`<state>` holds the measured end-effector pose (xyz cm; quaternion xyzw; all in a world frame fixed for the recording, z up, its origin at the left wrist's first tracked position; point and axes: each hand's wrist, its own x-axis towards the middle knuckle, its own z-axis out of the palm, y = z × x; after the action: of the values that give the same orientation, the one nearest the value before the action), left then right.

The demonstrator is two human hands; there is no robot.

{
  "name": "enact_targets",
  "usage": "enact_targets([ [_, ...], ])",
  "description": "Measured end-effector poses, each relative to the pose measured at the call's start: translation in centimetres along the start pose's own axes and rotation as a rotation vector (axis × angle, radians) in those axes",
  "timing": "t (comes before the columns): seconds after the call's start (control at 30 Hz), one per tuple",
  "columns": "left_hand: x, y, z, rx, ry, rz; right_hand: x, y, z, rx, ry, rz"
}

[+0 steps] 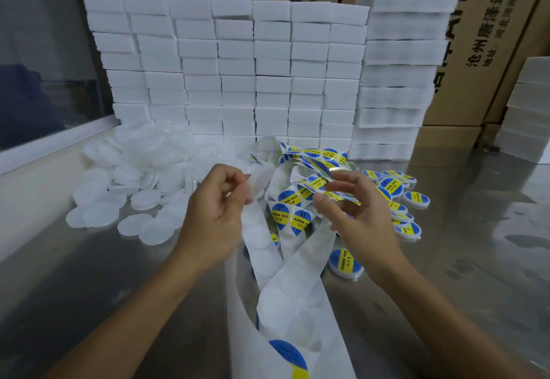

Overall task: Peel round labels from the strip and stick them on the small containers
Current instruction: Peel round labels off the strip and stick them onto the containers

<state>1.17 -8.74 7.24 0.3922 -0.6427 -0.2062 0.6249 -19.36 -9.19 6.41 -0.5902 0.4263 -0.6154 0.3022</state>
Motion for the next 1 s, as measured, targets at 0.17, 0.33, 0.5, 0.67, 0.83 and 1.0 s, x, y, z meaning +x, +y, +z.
enact_targets([
  [0.17, -0.9, 1.3, 1.8, -0.353, -0.092, -0.220, -1.0, -0.5, 1.2, 0.134, -0.154, -0.022],
  [0.33, -1.1, 0.9, 2.0, -0.477, -0.065, -0.444, -1.1, -0.4, 1.6, 0.166, -0.123, -0.047],
  [0.5, -1.3, 0.2, 1.9, -0.561, -0.054, -0.536, -1.2, -0.1, 1.6, 0.177, -0.112, -0.014],
  [0.67, -1.2, -0.5, 1.6, -0.689, 0.026, -0.652, -0.9, -0.4, 1.6, 0.089, 0.064, -0.014],
  [0.83, -1.2, -0.5, 1.8, -0.733, 0.050, -0.670, -0.1, -1.2, 0.4, 0.393, 0.007, 0.239],
  [1.0, -1.2, -0.4, 1.9, -0.731, 0.047, -0.671, -0.6, -1.2, 1.0, 0.245, -0.103, 0.232],
])
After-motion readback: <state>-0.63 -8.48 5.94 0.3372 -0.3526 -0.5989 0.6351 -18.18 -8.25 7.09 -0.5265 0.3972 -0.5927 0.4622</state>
